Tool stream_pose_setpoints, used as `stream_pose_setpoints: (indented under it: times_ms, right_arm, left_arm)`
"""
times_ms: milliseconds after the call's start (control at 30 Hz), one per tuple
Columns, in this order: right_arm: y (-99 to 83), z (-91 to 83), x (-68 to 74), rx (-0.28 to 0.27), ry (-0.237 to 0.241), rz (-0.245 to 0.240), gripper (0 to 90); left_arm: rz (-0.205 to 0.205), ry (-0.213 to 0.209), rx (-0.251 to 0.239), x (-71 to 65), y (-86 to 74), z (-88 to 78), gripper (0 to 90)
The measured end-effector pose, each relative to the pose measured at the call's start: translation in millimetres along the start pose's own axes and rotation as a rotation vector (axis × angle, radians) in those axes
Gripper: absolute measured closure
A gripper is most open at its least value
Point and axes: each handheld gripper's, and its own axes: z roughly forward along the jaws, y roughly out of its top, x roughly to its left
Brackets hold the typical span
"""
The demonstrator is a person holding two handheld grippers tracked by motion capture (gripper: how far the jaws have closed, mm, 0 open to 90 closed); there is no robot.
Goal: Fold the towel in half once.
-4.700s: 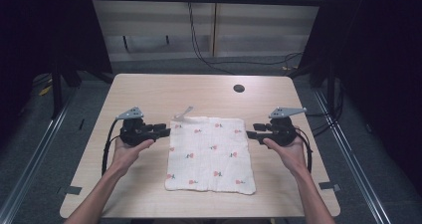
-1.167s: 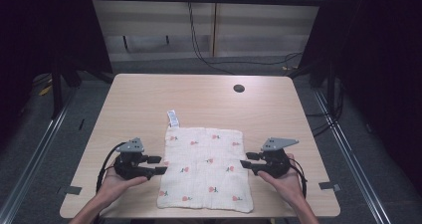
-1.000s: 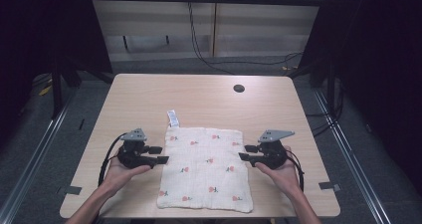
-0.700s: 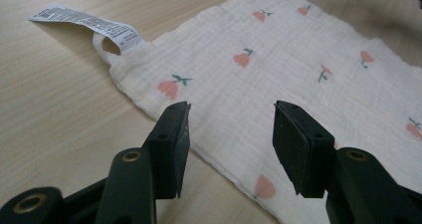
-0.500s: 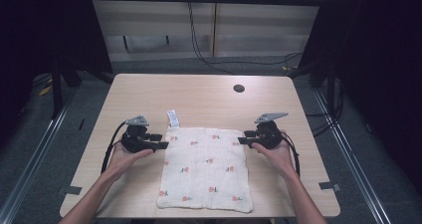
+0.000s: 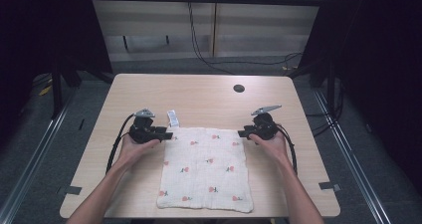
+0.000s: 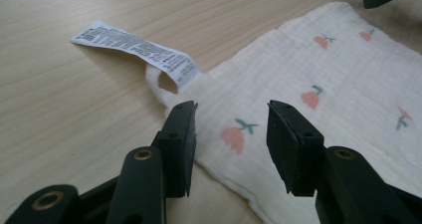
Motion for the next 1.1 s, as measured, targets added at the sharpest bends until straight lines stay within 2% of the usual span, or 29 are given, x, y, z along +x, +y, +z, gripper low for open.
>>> stream_pose_setpoints:
  times_ms: [33, 100, 200, 233, 300, 367, 433, 467, 533, 600, 667, 700, 767, 833, 900, 967, 1100]
  right_arm:
    - [0.3, 2.4, -0.7, -0.001, -0.005, 0.012, 58.9]
    - [0.7, 6.9, -1.0, 0.006, -0.008, 0.018, 60.3]
    - [1.0, 12.6, -0.8, 0.010, -0.022, 0.021, 61.0]
    - [0.9, 14.3, -0.8, 0.006, -0.009, 0.023, 61.1]
    - [0.5, 17.5, 1.3, 0.023, -0.028, 0.006, 61.8]
    - [0.7, 18.6, 3.5, 0.016, -0.032, -0.001, 62.7]
    - [1.1, 18.6, 6.2, 0.030, -0.043, -0.022, 67.6]
    - [1.5, 18.9, 6.6, 0.032, -0.029, -0.030, 71.1]
    - [1.2, 18.8, 7.9, 0.036, -0.033, -0.034, 79.6]
    - [0.1, 19.0, 6.5, 0.028, -0.025, -0.018, 84.7]
    - [-1.3, 18.7, 4.7, 0.022, -0.016, -0.002, 86.0]
    - [-2.0, 18.8, 3.0, 0.013, -0.001, 0.006, 86.4]
    - [-3.7, 18.3, 0.6, 0.004, 0.014, 0.028, 86.8]
    - [-5.6, 18.4, -0.5, -0.011, 0.023, 0.042, 86.8]
    - [-7.5, 18.2, 0.0, -0.027, 0.030, 0.050, 86.9]
    - [-9.5, 17.6, 1.3, -0.038, 0.037, 0.056, 87.0]
    - [-13.2, 16.5, 2.5, -0.049, 0.040, 0.055, 87.1]
  left_arm:
    - [0.010, 0.012, 0.016, 3.3, -0.6, 2.1, 54.7]
    - [-0.016, 0.003, 0.013, 9.8, -2.5, 2.5, 54.9]
    - [-0.016, 0.004, 0.006, 11.3, -3.7, 0.0, 54.0]
    - [-0.014, 0.007, 0.009, 11.5, -3.8, -0.3, 54.0]
    - [-0.021, 0.007, 0.002, 13.2, -4.3, -0.4, 52.7]
    - [-0.033, 0.023, 0.002, 14.4, -5.1, 1.8, 51.9]
    - [-0.038, 0.029, 0.012, 15.2, -5.4, 5.3, 50.5]
    - [-0.031, 0.044, 0.015, 15.9, -5.2, 7.0, 50.6]
    - [-0.047, 0.030, 0.003, 17.5, -4.3, 9.3, 51.2]
    - [-0.032, 0.031, 0.006, 16.6, -2.5, 11.5, 52.6]
    - [-0.030, 0.027, 0.011, 14.0, -0.9, 13.8, 52.7]
    - [-0.014, 0.024, 0.010, 11.8, -0.7, 15.5, 53.2]
    - [0.016, 0.048, 0.015, 6.2, 0.6, 18.5, 54.8]
    - [0.030, 0.035, 0.022, 3.3, 1.4, 20.8, 61.5]
    - [-0.002, 0.016, 0.007, 3.8, 0.6, 22.8, 72.2]
    - [0.000, 0.029, 0.008, 4.2, 0.4, 23.1, 79.6]
    - [0.001, 0.022, 0.004, 3.0, 0.7, 22.3, 87.1]
